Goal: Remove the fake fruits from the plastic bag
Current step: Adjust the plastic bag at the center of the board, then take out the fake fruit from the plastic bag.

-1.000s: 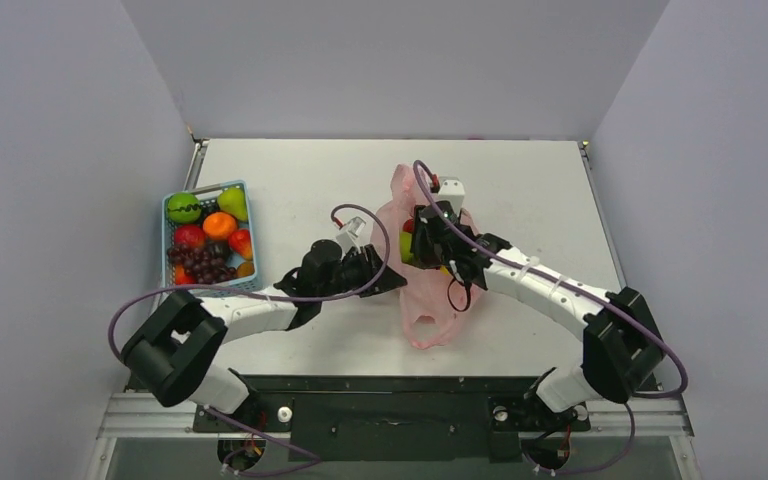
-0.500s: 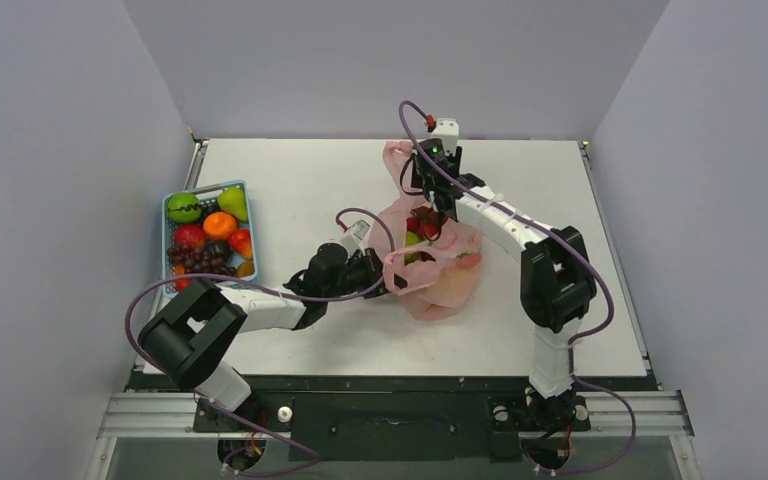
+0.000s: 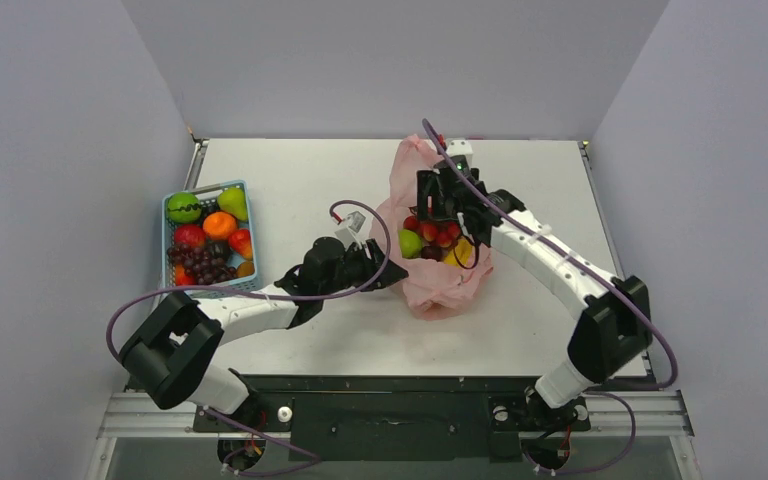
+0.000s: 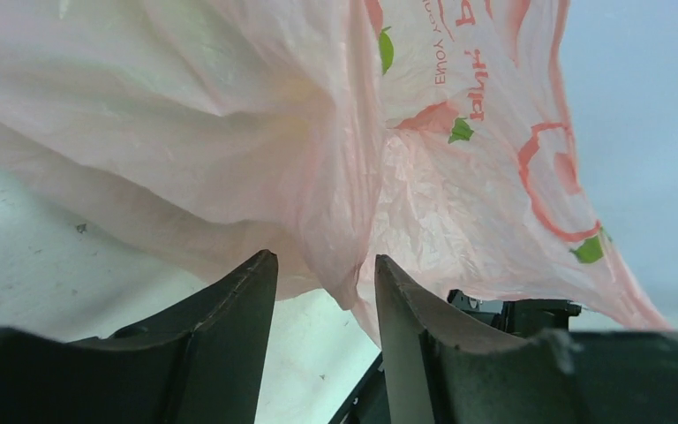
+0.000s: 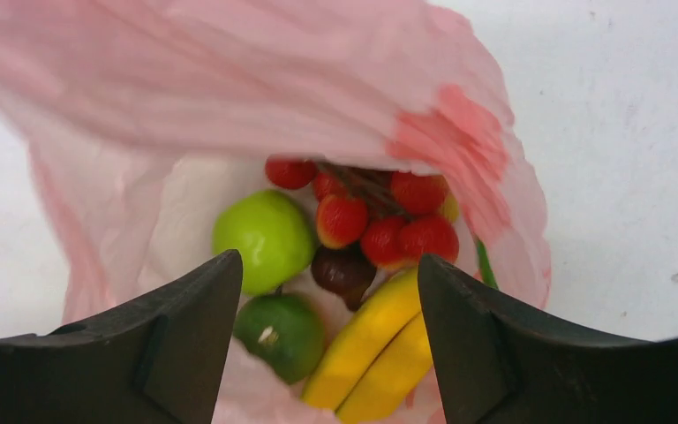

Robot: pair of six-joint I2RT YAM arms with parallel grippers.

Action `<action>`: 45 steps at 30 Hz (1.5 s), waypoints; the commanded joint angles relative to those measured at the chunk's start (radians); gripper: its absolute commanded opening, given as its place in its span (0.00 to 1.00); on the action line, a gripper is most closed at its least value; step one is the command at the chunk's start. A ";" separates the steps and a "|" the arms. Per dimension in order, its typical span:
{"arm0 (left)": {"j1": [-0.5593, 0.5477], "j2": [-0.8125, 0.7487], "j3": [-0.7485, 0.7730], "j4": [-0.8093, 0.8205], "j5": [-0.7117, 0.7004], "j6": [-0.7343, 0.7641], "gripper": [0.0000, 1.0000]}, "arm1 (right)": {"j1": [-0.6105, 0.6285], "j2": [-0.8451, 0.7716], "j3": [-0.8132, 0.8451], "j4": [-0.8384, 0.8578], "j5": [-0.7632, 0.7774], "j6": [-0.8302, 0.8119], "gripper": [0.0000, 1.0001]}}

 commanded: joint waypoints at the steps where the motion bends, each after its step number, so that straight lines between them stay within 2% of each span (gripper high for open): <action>1: -0.018 -0.085 0.049 -0.098 -0.075 0.066 0.43 | 0.006 -0.156 -0.111 0.024 -0.134 0.057 0.69; 5: -0.024 -0.123 0.054 -0.137 -0.115 0.068 0.45 | 0.050 -0.231 -0.248 0.133 -0.170 0.047 0.67; 11: -0.029 -0.226 0.054 -0.251 -0.153 0.076 0.45 | 0.065 -0.274 -0.378 0.324 -0.039 -0.003 0.59; 14: -0.026 -0.289 0.072 -0.382 -0.167 0.110 0.45 | 0.064 -0.233 -0.414 0.443 -0.010 -0.044 0.58; 21: -0.007 -0.546 0.105 -0.735 -0.259 0.191 0.51 | 0.059 -0.075 -0.329 0.491 0.033 -0.214 0.54; 26: 0.005 -0.778 0.114 -0.889 -0.320 0.200 0.51 | 0.052 0.019 -0.270 0.499 0.029 -0.335 0.47; 30: 0.011 -0.894 0.158 -1.007 -0.361 0.218 0.52 | 0.038 0.078 -0.207 0.490 0.036 -0.370 0.45; 37: 0.013 -0.978 0.172 -1.055 -0.409 0.220 0.55 | 0.035 0.174 -0.114 0.437 0.058 -0.441 0.45; 40: 0.013 -0.963 0.177 -1.062 -0.410 0.235 0.63 | 0.033 0.190 -0.099 0.434 0.060 -0.445 0.47; 45: 0.013 -0.899 0.201 -1.056 -0.387 0.271 0.68 | 0.028 0.235 -0.078 0.432 0.035 -0.484 0.48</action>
